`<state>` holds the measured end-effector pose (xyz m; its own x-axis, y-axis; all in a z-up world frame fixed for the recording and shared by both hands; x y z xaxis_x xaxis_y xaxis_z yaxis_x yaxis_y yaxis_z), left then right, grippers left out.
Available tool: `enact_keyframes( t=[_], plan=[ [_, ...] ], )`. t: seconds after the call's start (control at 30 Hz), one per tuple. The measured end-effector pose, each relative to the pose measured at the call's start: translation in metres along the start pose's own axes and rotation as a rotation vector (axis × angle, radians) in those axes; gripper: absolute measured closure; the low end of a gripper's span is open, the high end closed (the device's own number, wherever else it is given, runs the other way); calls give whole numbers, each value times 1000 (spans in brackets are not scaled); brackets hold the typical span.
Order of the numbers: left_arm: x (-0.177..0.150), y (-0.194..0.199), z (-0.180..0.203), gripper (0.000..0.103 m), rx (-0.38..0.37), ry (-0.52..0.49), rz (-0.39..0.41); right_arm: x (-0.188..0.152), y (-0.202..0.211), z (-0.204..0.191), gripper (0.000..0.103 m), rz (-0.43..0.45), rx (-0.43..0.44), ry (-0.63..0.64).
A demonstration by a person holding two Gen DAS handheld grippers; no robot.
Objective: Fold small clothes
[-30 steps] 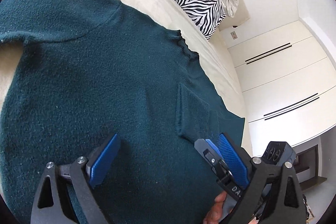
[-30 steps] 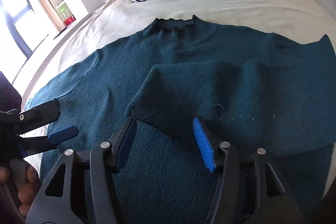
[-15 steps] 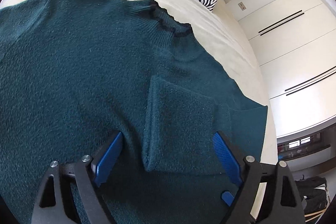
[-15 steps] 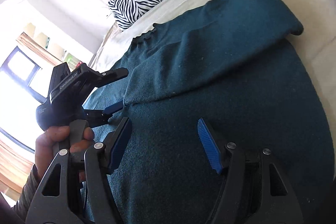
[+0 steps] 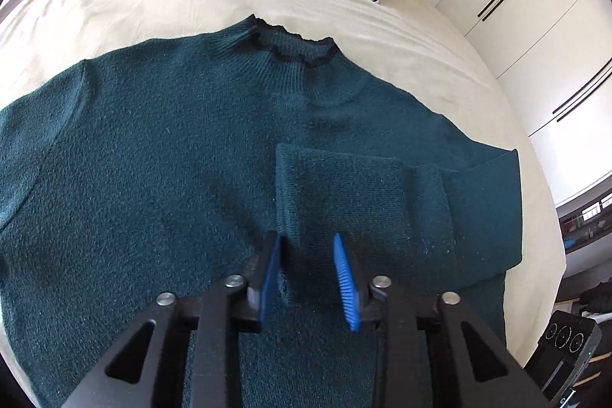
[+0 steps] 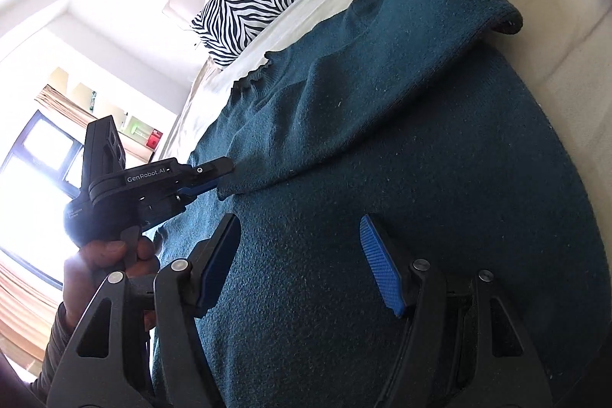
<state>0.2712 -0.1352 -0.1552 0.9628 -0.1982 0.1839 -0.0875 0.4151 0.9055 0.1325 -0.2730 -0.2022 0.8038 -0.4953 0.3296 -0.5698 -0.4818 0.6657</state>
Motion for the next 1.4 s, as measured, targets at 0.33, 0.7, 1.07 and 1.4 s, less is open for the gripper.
enact_keyframes(
  t=[0.33,0.7,1.07,1.4],
  plan=[
    [7,-7,2,88,16,-34,12,0,-1,0,39,16,8,18],
    [10,59,-26,94,-28,44,218,1,-2,1,39,20,22,20],
    [7,47,-101,94,0,166,306,4,-2,-1,39,1,13,7],
    [9,38,-110,94,76,136,346,57,29,-1,39,8,73,-77]
  ],
)
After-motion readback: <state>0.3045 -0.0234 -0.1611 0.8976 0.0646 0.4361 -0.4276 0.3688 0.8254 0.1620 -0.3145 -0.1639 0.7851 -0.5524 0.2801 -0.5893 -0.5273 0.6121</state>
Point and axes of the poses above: each gripper's, at about its wrist camera, not at the fingertips, and y roughly against the way its jaws point, z to its right, x to its top, the point moved 6 cm from there along -y, roughly the way its jaws point, and after that the axes turned 15 degrees about -z, right-handed, at the moved point
